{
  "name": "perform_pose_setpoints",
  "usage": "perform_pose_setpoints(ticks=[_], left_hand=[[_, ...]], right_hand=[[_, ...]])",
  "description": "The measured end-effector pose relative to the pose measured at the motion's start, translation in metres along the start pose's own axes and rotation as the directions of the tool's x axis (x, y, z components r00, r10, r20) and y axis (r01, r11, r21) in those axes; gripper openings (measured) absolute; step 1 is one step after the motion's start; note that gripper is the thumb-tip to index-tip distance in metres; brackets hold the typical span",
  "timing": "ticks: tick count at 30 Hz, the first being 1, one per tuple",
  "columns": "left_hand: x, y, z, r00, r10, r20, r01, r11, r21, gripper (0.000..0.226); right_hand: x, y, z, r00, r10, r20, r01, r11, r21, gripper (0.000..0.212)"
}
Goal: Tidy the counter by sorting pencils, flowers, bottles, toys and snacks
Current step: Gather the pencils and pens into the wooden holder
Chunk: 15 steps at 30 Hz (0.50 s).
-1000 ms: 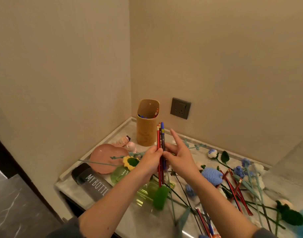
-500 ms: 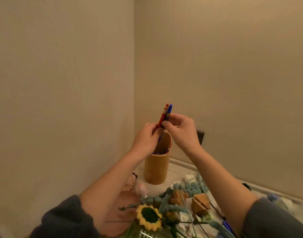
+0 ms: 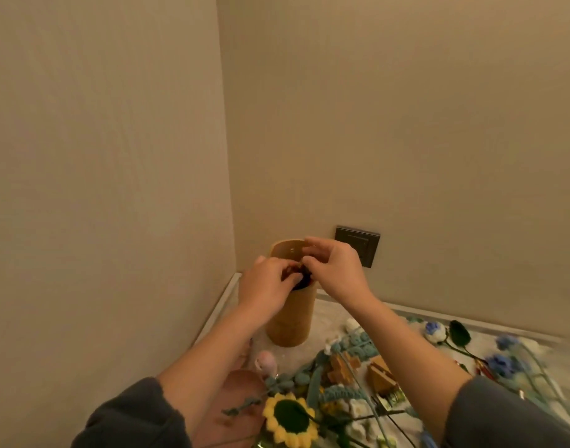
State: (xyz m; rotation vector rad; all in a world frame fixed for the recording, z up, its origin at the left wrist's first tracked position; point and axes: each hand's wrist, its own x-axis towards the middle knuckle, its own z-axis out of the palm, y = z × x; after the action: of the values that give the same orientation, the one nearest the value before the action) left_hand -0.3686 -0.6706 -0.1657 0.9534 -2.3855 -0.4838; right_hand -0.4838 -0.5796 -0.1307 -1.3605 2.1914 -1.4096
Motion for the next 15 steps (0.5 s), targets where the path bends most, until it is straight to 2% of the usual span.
perform_pose_setpoints(ticks=[3, 5, 10, 12, 15], left_hand=[[-0.006, 0.004, -0.003, 1.0, -0.026, -0.005, 0.025, 0.996, -0.084, 0.039], [-0.012, 0.008, -0.006, 0.999, -0.025, -0.022, 0.02, 0.979, -0.201, 0.044], [-0.036, 0.04, -0.008, 0.989, -0.003, -0.146, -0.063, 0.893, -0.446, 0.032], [-0.052, 0.057, -0.004, 0.993, 0.015, -0.118, -0.08, 0.82, -0.566, 0.027], [-0.076, 0.085, 0.006, 0.999, 0.042, -0.001, -0.031, 0.716, -0.697, 0.024]], right_hand=[[-0.007, -0.002, -0.002, 1.0, 0.006, -0.008, -0.006, 1.0, 0.031, 0.044], [-0.017, -0.004, -0.007, 0.999, 0.003, -0.033, -0.001, 0.998, 0.059, 0.042], [-0.058, 0.001, -0.035, 0.996, 0.006, -0.09, 0.004, 0.993, 0.114, 0.03], [-0.079, 0.008, -0.05, 0.992, 0.039, -0.119, -0.025, 0.993, 0.118, 0.027], [-0.114, 0.019, -0.073, 0.983, 0.098, -0.156, -0.078, 0.988, 0.134, 0.026]])
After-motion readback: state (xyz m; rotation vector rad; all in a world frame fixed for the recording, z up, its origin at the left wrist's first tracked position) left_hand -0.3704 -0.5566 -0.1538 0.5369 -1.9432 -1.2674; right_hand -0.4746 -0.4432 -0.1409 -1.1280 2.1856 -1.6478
